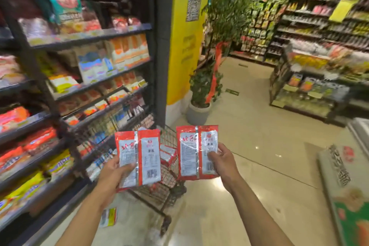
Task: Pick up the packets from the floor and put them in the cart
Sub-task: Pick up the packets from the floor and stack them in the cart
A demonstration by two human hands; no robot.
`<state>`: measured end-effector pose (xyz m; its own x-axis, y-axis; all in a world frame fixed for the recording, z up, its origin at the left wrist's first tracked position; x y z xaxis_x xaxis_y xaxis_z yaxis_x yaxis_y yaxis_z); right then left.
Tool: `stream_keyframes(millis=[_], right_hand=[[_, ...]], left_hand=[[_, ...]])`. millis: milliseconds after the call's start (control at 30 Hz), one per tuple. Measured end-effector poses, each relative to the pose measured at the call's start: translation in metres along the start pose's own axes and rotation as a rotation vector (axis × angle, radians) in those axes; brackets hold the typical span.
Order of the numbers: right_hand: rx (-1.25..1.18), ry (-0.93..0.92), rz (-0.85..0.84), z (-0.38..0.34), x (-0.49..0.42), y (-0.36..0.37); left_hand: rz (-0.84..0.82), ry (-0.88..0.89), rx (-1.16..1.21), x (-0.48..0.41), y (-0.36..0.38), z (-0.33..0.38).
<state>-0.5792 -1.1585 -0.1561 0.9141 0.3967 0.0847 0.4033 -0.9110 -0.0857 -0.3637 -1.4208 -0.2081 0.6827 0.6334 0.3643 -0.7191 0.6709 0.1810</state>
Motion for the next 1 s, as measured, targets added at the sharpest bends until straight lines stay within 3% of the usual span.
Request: stream_keyframes(millis=[233,600,1000], right_hand=[[-0.023,0.021,0.027,0.000,-0.056,-0.042],[0.105,0.077,-0.084,0.018,-0.205,-0.011],[0.305,0.260,-0.436,0.118,-0.369,0.083]], left_hand=[[0.000,-0.001,0.007,-0.027,0.064,0.010],[0.154,-0.105,0.092,-0.155,0.079,-0.025],[0.481,-0.348,0.196,-0.251,0.080,-0.104]])
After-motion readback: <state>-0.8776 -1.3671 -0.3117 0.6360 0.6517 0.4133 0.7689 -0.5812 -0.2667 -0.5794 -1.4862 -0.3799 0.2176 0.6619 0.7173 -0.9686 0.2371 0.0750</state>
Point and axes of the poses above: each hand's wrist, its own x-axis away from the middle knuckle, its own y-axis out of the palm, z = x × y, the point moved 2 cm from there along -x, towards the middle knuckle, and after that the axes turned 6 degrees about -y, right-handed, at the moved point
